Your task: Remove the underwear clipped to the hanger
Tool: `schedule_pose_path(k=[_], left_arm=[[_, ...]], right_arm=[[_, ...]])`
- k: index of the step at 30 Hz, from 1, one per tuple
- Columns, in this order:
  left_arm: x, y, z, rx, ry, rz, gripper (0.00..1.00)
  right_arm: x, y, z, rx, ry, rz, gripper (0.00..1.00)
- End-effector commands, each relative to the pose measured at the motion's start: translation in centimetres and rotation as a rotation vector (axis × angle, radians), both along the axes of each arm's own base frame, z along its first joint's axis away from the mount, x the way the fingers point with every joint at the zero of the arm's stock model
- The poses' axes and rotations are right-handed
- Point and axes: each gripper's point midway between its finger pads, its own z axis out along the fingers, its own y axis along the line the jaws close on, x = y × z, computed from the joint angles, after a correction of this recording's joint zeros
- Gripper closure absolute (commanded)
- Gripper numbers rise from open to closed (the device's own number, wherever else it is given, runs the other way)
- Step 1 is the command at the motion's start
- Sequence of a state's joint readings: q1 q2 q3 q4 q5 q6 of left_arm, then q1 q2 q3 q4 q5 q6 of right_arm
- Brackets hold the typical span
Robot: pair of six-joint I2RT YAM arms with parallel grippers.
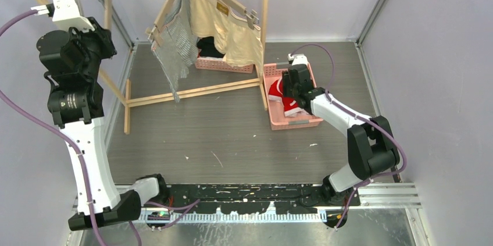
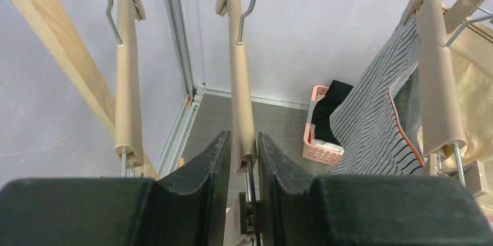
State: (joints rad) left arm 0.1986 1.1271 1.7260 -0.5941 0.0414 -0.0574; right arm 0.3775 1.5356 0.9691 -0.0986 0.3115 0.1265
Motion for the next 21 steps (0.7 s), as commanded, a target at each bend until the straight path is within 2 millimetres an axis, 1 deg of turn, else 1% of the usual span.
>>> schedule_pose_path(k=[1, 4, 7, 9, 10, 11, 17, 19, 20, 21], left_arm=[[-1.5, 0.6, 2.8, 0.053, -0.071, 0.037, 0.74], [-2.1, 0.9, 2.8, 0.059, -0.063, 0.061, 0.70], [-3.0, 1.5, 2.8, 0.058, -0.073, 0.105, 0.69], [-3.7, 1.9, 3.3, 0.062, -0.098, 0.136, 0.67], [-4.1, 2.0, 3.5, 0.068, -0.108, 0.146, 0.64], [-4.4, 2.2, 3.7, 0.073, -0.118, 0.158, 0.63], [-6.6, 2.7, 5.1, 0.090, -0.156, 0.209, 0.63], [-7.8, 2.3, 5.7, 0.080, -0.191, 0.206, 0.63], [-8.0, 1.9, 6.0, 0.075, -0.208, 0.185, 0.64], [-7.9, 0.7, 6.3, 0.067, -0.224, 0.122, 0.64]], right_arm=[[0.8, -0.2, 4.0, 0.022, -0.115, -0.009, 0.42], [1.0, -0.2, 5.2, 0.026, -0.139, -0.004, 0.39], [0.8, -0.2, 6.4, 0.036, -0.166, -0.002, 0.39], [0.7, -0.3, 7.3, 0.045, -0.191, -0.004, 0.38], [0.5, -0.4, 7.9, 0.051, -0.209, -0.004, 0.38], [0.4, -0.4, 8.4, 0.056, -0.225, -0.002, 0.38], [-0.7, -0.4, 10.7, 0.093, -0.291, 0.014, 0.38], [-1.1, -0.6, 11.5, 0.102, -0.311, 0.015, 0.38], [-1.3, -0.6, 11.8, 0.106, -0.319, 0.014, 0.38], [-1.5, -0.7, 12.1, 0.110, -0.327, 0.016, 0.39]])
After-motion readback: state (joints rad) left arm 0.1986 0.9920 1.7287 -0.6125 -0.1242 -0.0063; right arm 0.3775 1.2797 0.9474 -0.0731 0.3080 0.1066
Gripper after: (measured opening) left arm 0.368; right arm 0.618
